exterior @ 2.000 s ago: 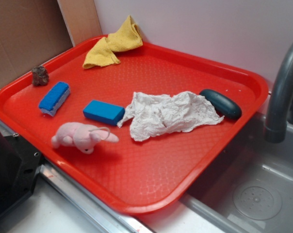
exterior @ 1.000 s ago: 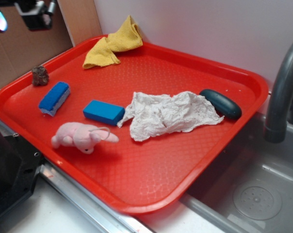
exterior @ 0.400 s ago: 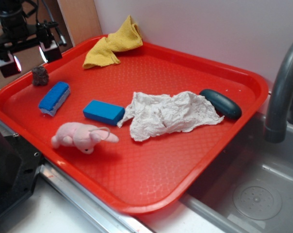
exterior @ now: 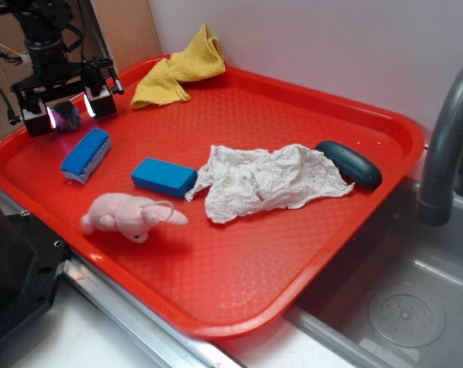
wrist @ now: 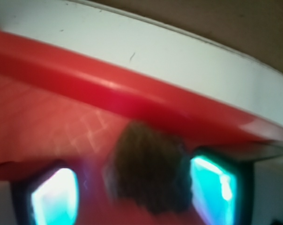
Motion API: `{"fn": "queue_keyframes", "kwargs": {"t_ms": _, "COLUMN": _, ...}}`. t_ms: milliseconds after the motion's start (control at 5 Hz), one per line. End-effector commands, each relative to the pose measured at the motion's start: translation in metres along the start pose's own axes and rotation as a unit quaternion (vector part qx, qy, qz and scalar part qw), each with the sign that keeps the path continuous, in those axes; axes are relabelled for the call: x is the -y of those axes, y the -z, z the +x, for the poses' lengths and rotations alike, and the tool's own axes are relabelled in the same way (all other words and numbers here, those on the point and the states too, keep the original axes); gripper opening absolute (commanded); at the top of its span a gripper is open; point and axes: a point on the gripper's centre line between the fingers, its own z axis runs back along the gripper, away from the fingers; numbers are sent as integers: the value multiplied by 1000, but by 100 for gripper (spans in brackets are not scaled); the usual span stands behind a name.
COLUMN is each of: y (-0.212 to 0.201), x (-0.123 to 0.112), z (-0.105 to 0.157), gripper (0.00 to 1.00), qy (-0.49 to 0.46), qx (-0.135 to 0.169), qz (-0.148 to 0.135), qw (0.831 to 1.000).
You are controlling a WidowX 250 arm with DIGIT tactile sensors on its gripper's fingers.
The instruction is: Grab the rock.
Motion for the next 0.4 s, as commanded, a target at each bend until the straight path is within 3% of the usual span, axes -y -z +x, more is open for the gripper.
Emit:
{"fn": "queue_keyframes", "kwargs": {"t_ms": 0, "y": -12, "x": -7, "z": 2, "gripper": 0, "qy": 12, "qx": 10, "qz": 2, "qw": 1000}}
{"fn": "queue_keyframes", "kwargs": {"t_ms": 200, "y": -64, "x": -7, "z": -7, "gripper": 0, "qy": 109, "qx": 29, "qz": -19, "qw": 993}}
